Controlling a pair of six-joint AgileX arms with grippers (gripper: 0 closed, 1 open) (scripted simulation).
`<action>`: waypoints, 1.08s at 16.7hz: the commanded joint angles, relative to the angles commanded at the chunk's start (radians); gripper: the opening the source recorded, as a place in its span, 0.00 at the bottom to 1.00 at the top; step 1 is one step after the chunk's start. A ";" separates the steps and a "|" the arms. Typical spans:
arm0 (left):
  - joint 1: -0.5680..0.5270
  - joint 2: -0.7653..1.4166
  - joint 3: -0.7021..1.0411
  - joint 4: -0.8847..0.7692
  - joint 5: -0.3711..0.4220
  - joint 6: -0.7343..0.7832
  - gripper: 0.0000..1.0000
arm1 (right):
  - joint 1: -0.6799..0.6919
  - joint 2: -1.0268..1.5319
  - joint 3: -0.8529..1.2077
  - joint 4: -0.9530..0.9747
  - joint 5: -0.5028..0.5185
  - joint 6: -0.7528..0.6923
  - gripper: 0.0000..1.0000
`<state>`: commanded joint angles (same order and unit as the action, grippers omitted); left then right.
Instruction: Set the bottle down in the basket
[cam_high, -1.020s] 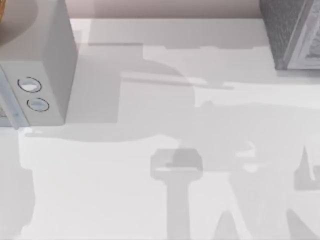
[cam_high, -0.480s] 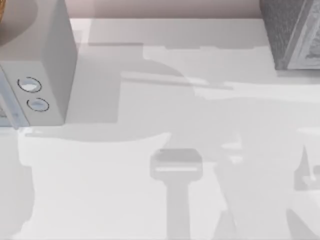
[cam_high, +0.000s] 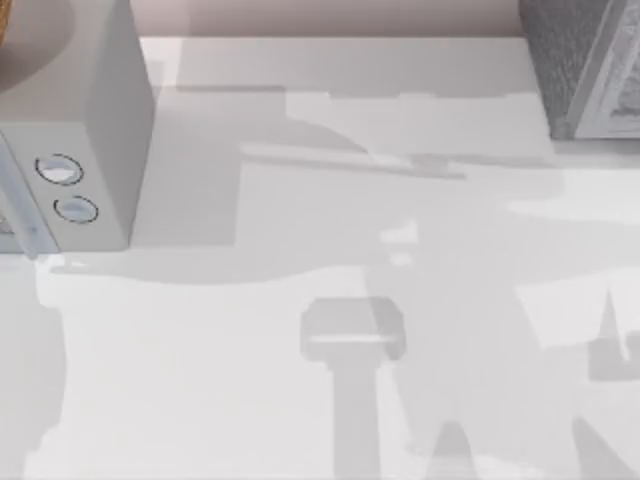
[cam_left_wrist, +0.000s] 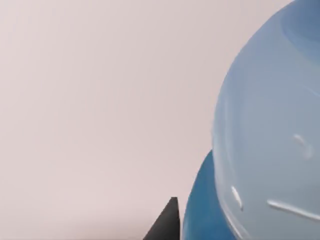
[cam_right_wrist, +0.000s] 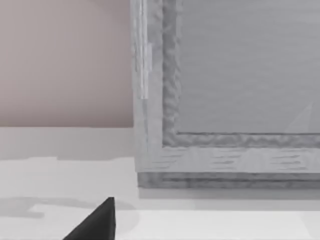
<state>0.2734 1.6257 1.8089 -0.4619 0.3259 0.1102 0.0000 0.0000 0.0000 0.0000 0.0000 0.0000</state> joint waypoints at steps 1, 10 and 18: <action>0.000 0.000 0.000 0.001 0.000 0.000 0.00 | 0.000 0.000 0.000 0.000 0.000 0.000 1.00; 0.000 0.000 0.000 0.001 0.000 0.000 0.53 | 0.000 0.000 0.000 0.000 0.000 0.000 1.00; 0.000 0.000 0.000 0.001 0.000 0.000 1.00 | 0.000 0.000 0.000 0.000 0.000 0.000 1.00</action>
